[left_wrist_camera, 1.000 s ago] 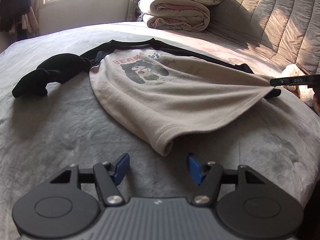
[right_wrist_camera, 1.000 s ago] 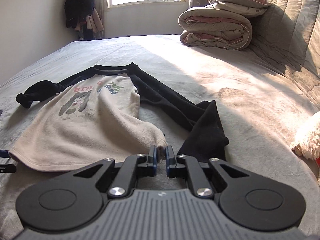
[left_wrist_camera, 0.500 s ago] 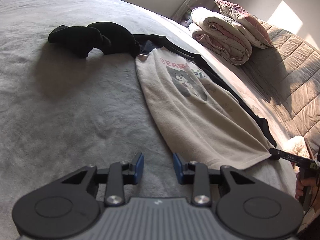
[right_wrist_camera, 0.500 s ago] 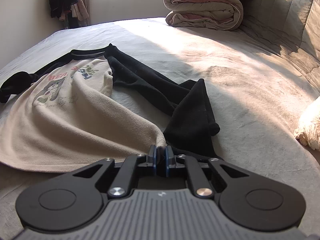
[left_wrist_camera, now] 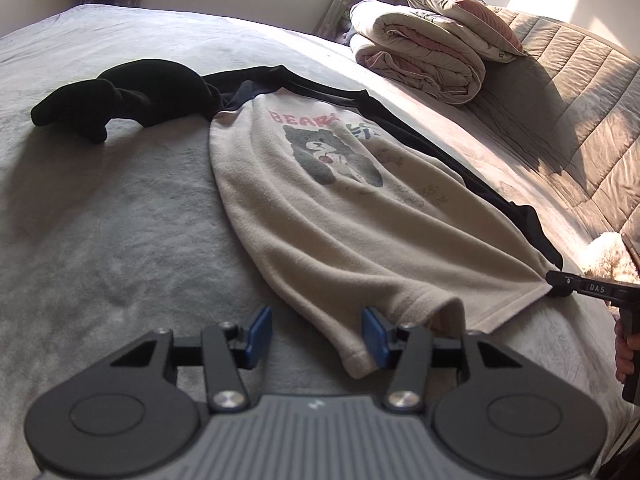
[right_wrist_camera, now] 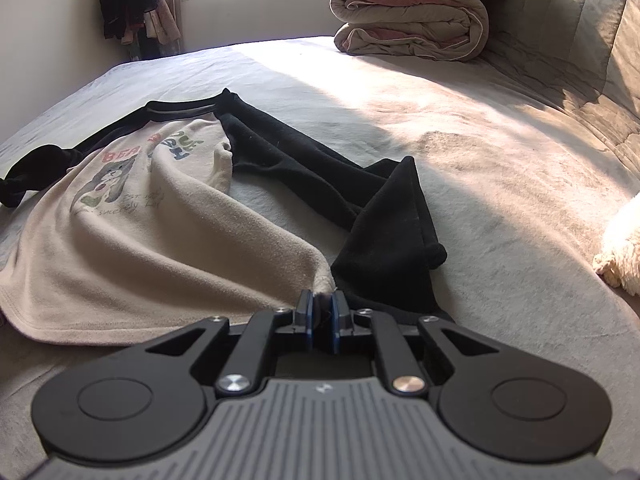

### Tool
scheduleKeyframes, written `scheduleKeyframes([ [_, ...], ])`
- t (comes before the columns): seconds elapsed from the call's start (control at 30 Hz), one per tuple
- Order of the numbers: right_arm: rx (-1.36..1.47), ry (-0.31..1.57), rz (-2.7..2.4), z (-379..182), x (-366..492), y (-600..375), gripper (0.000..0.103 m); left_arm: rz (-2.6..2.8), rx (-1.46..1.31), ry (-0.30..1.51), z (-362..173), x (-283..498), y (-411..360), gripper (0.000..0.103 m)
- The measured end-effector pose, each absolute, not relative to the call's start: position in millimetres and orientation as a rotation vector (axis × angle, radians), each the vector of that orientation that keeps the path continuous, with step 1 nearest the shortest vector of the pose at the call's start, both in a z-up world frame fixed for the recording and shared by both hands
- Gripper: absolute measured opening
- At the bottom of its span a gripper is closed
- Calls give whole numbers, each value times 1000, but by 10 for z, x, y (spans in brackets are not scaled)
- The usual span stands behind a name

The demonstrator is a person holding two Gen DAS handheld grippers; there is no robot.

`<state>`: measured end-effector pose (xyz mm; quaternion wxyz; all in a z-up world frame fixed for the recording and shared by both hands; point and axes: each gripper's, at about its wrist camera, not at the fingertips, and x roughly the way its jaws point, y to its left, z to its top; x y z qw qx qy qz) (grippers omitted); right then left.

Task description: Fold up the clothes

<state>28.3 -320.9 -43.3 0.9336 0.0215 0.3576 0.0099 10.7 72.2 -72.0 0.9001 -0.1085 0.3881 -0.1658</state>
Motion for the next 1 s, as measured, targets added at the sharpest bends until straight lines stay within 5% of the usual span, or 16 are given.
scheduleKeyframes([
  [0.13,32,732,26,-448,278,-3190,12,-326,-214,818,-746,122,585,60],
  [0.2,26,731,27,-458,277,-3178,12,-331,-230,835,-755,126,563,50],
  [0.27,18,730,29,-462,276,-3167,12,-335,-270,860,-776,142,586,17],
  [0.33,10,729,31,-462,274,-3159,12,-336,-368,900,-830,190,693,7],
  [1.0,463,891,152,-50,-14,-3272,9,-231,-538,979,-272,-22,1676,5],
])
